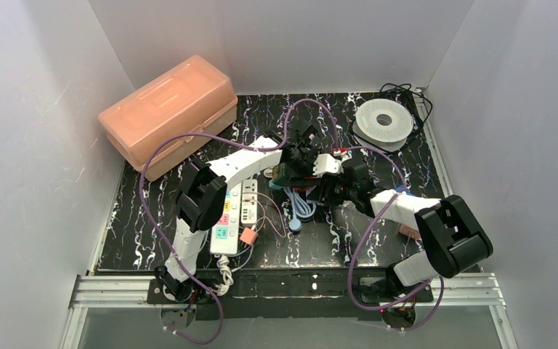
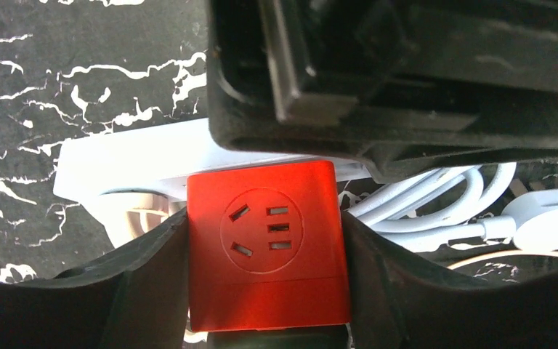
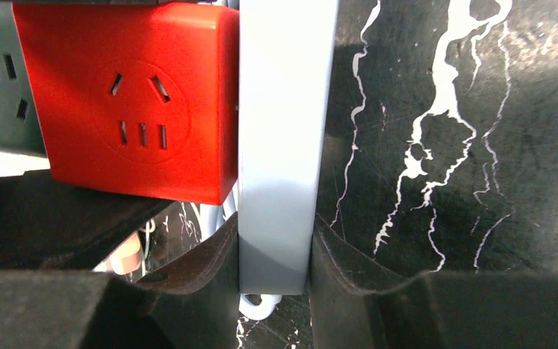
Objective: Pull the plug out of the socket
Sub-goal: Remove the plug from the socket.
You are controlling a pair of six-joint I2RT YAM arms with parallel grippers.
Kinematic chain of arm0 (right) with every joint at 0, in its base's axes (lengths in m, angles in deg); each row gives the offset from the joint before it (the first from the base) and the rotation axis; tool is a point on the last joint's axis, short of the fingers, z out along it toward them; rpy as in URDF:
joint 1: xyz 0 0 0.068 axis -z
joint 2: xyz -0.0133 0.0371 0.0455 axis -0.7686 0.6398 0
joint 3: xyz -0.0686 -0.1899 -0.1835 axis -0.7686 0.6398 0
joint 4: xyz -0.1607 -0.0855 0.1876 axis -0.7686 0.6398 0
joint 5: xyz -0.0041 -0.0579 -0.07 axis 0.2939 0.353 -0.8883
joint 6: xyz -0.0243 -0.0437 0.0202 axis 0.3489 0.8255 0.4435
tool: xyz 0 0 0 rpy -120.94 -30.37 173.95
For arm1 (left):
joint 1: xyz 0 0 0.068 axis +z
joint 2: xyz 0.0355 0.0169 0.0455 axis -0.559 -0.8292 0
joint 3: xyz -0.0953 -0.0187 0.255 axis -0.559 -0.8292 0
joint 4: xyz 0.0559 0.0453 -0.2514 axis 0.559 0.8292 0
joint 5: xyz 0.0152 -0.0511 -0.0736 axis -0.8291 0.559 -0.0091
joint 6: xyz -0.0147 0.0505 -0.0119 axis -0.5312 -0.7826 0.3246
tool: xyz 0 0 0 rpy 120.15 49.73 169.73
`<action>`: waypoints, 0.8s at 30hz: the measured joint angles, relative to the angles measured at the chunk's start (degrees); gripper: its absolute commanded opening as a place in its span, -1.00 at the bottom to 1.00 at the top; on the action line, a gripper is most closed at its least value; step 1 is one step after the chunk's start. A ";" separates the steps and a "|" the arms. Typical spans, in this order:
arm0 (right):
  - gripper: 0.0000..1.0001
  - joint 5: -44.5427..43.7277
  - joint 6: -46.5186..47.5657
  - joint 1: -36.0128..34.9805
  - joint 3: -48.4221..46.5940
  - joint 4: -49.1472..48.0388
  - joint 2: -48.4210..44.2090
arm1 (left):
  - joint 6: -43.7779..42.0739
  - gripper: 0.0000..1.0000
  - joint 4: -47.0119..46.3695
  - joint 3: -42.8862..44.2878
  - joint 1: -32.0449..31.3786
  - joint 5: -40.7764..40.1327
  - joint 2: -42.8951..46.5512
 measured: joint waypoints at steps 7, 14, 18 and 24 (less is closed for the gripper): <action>-0.97 -1.31 -0.39 0.04 0.00 0.39 -0.59 | 0.00 -0.88 0.96 2.03 -1.29 -3.45 -0.92; -0.97 -0.42 -0.63 1.05 1.44 -1.68 -0.11 | -0.57 -1.00 0.55 1.07 -1.25 -3.63 -0.61; -0.97 0.37 -1.09 1.20 2.99 -3.93 -0.02 | -1.31 -1.00 0.68 0.00 -0.57 -1.81 -0.07; -0.97 1.97 -1.66 1.05 3.37 -5.70 -0.02 | -2.21 -1.00 0.20 -2.75 0.42 0.22 2.69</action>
